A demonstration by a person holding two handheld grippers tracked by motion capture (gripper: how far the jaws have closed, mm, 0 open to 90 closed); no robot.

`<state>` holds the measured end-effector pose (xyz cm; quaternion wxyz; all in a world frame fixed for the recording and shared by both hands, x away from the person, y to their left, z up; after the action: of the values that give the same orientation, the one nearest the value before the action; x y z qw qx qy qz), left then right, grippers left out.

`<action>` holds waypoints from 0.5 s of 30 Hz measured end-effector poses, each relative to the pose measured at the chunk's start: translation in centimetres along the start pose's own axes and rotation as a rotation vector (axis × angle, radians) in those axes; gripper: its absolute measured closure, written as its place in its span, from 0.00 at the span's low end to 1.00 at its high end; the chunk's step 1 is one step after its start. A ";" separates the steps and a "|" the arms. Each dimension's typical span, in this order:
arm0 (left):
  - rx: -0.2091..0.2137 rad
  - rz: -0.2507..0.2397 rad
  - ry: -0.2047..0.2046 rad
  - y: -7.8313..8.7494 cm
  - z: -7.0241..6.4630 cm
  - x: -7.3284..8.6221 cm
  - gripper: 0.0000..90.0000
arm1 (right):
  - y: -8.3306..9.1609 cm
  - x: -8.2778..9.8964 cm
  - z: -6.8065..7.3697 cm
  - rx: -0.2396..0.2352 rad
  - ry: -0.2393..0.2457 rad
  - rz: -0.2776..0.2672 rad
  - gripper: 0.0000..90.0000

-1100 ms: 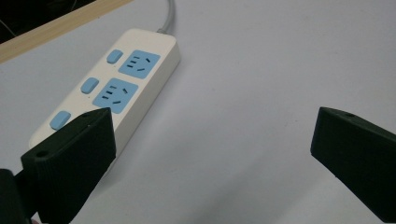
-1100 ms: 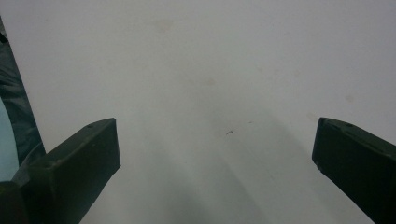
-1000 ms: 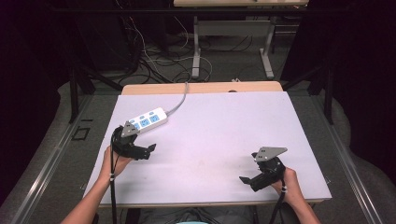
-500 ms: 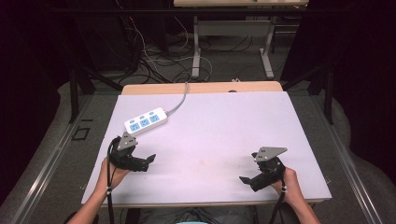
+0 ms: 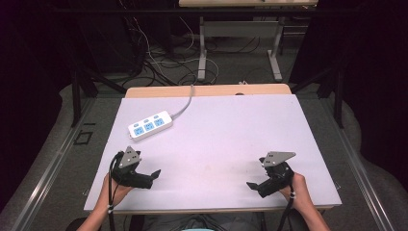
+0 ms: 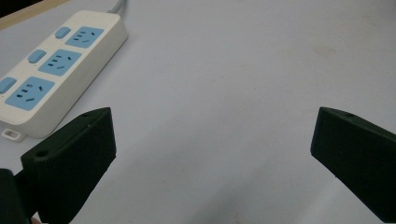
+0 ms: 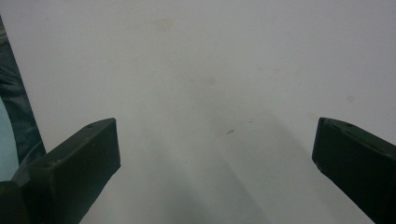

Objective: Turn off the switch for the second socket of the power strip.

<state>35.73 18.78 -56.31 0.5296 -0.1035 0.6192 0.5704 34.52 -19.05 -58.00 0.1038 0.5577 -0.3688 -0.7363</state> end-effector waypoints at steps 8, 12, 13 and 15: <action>0.008 -0.010 0.002 0.5 -0.8 0.6 0.00 | 0.0 0.0 0.0 0.001 0.000 0.001 0.01; 0.019 -0.004 -0.008 0.6 -1.3 1.0 0.00 | 0.0 0.0 0.0 0.001 -0.006 0.001 0.01; 0.023 -0.002 -0.005 0.6 -1.5 1.1 0.00 | 0.0 0.1 0.1 0.002 -0.013 0.002 0.01; 0.027 0.003 -0.019 0.7 -1.5 1.2 0.00 | 0.0 0.0 0.0 0.000 -0.006 0.002 0.01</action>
<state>33.90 18.34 -57.16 0.5360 -0.0902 0.6220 0.5636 34.48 -19.05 -58.03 0.1033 0.5551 -0.3699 -0.7379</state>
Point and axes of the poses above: each handheld gripper's, and its own axes: y roughly backward along the jaws, x roughly out of its underside, z roughly to its left, the point moved 8 cm from there along -y, roughly forward along the jaws, and after that the axes turned 12 degrees about -x, right-handed, at the moved point
